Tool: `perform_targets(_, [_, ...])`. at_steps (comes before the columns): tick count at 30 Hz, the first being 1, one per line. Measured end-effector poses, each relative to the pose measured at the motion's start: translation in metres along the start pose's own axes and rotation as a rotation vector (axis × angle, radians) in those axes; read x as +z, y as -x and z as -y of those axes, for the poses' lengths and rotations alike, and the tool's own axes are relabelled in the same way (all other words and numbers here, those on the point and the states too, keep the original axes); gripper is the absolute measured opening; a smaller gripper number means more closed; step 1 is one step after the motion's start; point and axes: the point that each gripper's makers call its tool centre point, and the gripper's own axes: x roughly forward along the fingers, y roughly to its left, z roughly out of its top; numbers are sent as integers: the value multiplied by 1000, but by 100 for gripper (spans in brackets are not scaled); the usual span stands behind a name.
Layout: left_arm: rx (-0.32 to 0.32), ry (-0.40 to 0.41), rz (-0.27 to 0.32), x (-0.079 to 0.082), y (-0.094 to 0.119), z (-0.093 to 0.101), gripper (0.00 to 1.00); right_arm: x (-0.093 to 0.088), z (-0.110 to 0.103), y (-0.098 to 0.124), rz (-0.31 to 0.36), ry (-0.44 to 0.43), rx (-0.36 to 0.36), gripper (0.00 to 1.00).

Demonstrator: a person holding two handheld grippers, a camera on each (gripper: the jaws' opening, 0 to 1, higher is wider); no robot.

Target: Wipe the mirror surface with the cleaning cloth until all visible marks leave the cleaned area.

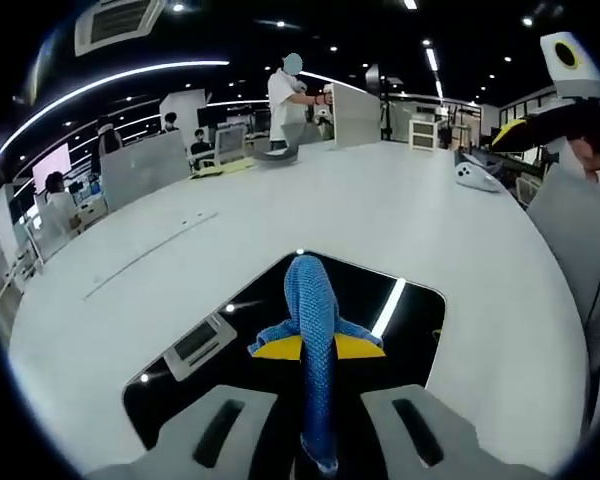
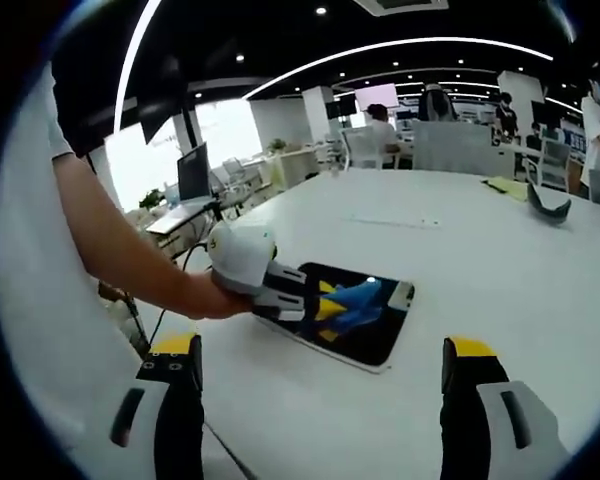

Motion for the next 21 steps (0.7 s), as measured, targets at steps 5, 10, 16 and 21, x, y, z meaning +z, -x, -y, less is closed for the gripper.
perform_targets(5, [-6,11,1,-2,3,-3,6,-2,1,1,-6,-3,-8,100])
perform_targets(10, [-23,6,2,-5,6,-4,6,-1,-1,-1,-15,0,-2,100])
perform_targets(16, [-21,1,9,-8,10,-8,6,2,-3,-2,-15,13,-3,100])
perform_targets(21, [-22,6,22,-11,16,-11,6,10,-4,-2,20,82,-1,100])
